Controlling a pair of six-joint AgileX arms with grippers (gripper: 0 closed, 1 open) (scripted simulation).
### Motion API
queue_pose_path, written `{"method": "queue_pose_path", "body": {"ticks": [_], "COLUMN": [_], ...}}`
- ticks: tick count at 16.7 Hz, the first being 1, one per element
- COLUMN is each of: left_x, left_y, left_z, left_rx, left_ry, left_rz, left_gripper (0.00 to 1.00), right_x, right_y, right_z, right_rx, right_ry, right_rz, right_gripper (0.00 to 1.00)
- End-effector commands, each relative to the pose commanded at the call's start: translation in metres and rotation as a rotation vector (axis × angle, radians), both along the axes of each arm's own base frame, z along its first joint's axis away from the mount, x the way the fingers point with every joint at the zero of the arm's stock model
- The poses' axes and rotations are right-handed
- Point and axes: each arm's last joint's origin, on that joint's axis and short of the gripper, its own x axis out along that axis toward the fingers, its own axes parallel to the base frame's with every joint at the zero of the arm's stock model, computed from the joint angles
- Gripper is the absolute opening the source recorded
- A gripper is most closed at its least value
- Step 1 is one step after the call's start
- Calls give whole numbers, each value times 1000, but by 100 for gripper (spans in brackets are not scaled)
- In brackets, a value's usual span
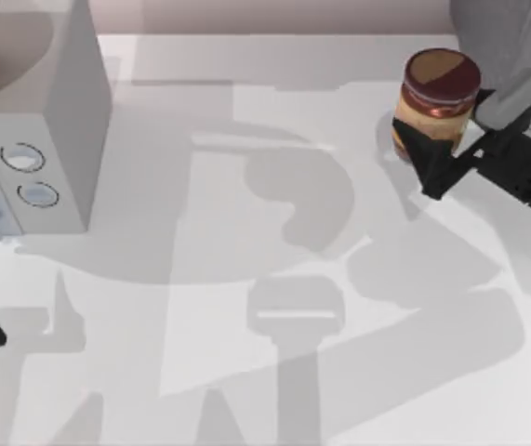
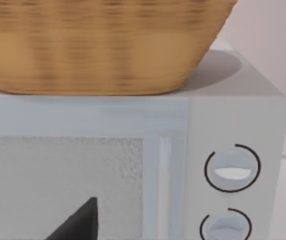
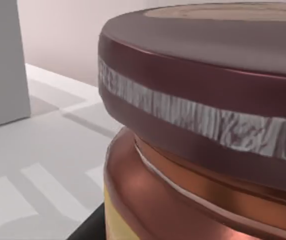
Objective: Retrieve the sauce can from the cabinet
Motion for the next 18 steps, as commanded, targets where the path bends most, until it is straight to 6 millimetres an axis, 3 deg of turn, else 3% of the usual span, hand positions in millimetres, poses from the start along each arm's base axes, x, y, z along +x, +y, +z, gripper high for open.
{"method": "queue_pose_path", "body": {"ticks": [3,8,18], "left_x": [0,0,0], "left_y": [0,0,0], "left_z": [0,0,0], "left_rx": [0,0,0], "left_ry": [0,0,0], "left_rz": [0,0,0], "left_gripper": [100,100,100], "right_x": [16,18,18], "right_y": [14,19,19], "right_z": [-7,-12,-12], "right_rx": [1,-1,-1], "right_ry": [-9,2,2], "right_rz": [-3,-5,-5], "right_gripper": [0,0,75]}}
